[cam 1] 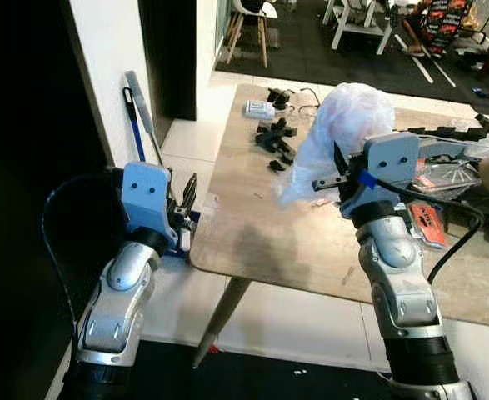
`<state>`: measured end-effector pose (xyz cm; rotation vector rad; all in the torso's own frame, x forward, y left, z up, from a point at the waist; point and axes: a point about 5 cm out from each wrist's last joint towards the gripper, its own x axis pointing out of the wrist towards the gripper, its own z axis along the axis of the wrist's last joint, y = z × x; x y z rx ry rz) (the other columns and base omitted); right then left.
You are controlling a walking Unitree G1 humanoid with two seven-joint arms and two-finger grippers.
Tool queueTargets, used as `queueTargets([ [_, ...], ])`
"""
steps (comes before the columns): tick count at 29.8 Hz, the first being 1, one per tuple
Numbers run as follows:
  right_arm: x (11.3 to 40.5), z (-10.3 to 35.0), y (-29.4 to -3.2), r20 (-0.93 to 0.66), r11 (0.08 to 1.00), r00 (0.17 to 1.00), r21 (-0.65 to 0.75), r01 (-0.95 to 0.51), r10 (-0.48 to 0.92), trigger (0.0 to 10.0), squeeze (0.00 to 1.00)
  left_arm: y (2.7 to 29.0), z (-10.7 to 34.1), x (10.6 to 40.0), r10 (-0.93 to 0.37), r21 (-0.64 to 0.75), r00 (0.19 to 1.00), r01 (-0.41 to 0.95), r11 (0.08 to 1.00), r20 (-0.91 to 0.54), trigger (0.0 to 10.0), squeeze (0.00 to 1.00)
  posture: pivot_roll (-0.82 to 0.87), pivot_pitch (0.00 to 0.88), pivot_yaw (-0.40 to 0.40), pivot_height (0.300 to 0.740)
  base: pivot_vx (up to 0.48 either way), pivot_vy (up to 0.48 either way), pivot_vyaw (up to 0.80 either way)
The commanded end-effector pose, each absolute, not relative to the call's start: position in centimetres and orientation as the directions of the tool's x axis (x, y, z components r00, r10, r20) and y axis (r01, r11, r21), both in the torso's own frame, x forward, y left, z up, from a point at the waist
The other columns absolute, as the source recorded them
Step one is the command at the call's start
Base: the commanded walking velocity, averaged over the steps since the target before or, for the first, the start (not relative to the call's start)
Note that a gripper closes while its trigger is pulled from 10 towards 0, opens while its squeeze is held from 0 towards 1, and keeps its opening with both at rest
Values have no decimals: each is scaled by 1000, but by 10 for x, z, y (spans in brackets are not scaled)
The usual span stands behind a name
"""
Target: Picking trash to rubbish bin
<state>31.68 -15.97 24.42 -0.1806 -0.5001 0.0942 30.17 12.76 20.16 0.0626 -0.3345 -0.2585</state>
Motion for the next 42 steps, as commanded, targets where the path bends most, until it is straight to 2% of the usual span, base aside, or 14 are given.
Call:
queueTargets([
  [1,313,243,-161,476,982,872,-184,-30,116,10000,0,123,197,298,-298,119,908,274,954,295,10000,0,-26,108,-45,740,0,0,0],
  [5,312,242,-159,481,985,871,-169,-25,104,10000,0,118,198,298,-323,116,900,302,946,293,10000,0,-22,72,-39,740,0,0,0],
  [15,312,239,-157,477,986,873,-165,-28,105,10000,0,116,198,302,-337,127,896,313,941,289,10000,0,-15,64,-37,740,0,0,0],
  [42,312,231,-150,454,986,883,-157,-56,122,10000,0,116,194,303,-305,128,911,280,951,277,10000,0,-13,71,-53,740,0,0,-595],
])
